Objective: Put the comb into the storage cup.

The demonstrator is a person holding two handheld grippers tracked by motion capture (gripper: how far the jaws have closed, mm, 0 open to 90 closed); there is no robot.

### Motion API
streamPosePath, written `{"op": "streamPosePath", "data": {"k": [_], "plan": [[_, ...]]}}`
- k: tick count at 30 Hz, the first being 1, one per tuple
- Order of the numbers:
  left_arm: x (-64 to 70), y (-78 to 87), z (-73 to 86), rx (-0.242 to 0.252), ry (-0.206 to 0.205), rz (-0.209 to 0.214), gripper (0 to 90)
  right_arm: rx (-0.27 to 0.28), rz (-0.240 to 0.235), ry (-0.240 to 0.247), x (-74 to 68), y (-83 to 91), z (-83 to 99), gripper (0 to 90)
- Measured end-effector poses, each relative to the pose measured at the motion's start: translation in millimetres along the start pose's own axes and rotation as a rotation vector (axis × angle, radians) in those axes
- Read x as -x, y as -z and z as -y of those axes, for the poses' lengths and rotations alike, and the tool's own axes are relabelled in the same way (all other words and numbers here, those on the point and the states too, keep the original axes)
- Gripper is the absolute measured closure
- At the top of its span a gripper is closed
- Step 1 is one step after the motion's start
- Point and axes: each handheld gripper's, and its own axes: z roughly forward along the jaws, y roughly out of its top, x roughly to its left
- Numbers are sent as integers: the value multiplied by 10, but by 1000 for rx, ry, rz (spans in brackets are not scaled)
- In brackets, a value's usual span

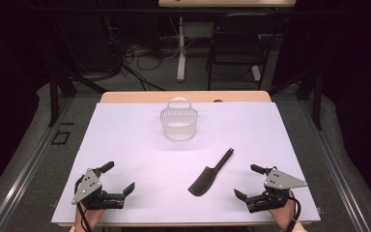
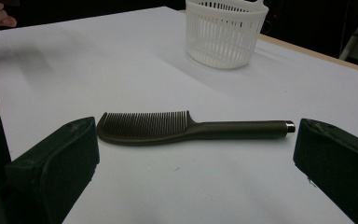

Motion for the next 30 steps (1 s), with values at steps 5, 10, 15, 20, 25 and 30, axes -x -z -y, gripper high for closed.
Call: {"op": "streamPosePath", "data": {"k": [5, 10, 15, 20, 25, 30], "plan": [[-1, -4, -2, 0, 0, 2, 0, 0, 9, -3, 15, 1, 2, 0], [-7, -9, 1, -2, 2, 0, 0, -9, 16, 1, 30, -28, -19, 0], [-1, -11, -2, 3, -1, -1, 0, -23, 26, 16, 28, -54, -53, 0], [-5, -11, -1, -1, -3, -1, 0, -29, 26, 21, 52, -107, -84, 0], [-3, -10, -2, -1, -3, 0, 0, -58, 35, 17, 94, -190, -90, 0], [-2, -9, -2, 0, -6, -1, 0, -64, 36, 17, 144, -247, -118, 0]]}}
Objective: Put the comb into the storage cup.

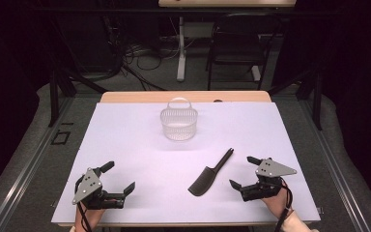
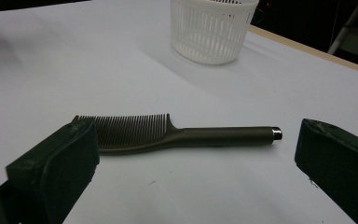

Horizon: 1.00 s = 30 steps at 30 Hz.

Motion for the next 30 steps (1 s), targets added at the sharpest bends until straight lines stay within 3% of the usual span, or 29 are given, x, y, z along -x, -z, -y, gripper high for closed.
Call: {"op": "streamPosePath", "data": {"k": [30], "plan": [[-2, -18, 0, -12, 0, -5, 0, -27, 11, -28, 190, -259, -122, 0]]}}
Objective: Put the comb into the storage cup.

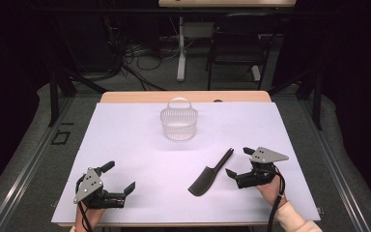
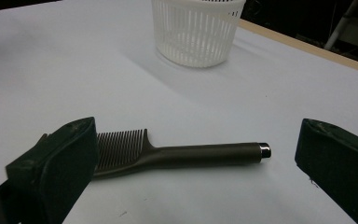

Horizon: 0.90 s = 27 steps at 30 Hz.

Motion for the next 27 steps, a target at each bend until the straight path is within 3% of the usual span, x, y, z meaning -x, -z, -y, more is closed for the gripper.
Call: {"op": "streamPosePath", "data": {"k": [11, 27], "plan": [[-4, -4, 2, -6, 2, -4, 0, -3, 15, -6, 53, -90, -52, 0], [6, 5, -8, 0, 0, -2, 0, -18, -13, -21, 122, -273, -155, 0]]}}
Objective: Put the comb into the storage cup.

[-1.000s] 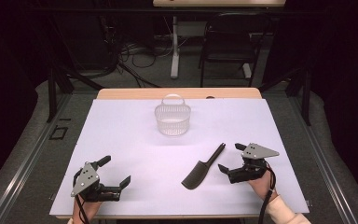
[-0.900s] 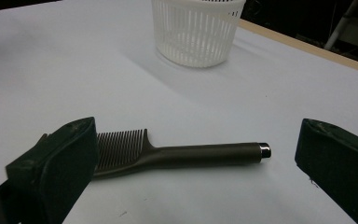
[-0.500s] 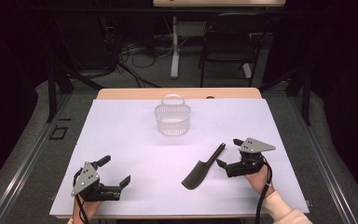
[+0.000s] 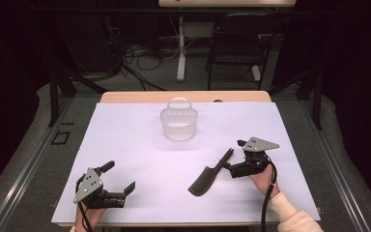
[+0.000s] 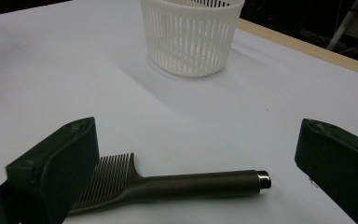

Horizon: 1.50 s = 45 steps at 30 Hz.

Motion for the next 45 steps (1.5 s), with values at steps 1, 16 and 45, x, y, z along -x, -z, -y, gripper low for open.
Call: {"op": "streamPosePath", "data": {"k": [1, 16, 45], "plan": [[2, 2, -2, 1, -2, 1, 0, -1, -2, 2, 7, -11, -9, 0], [4, -10, -6, 6, -1, 10, 0, -41, -4, -29, 158, -184, -23, 0], [6, -19, -13, 1, -2, 9, 0, -164, 48, -104, 454, -496, -24, 378]]}}
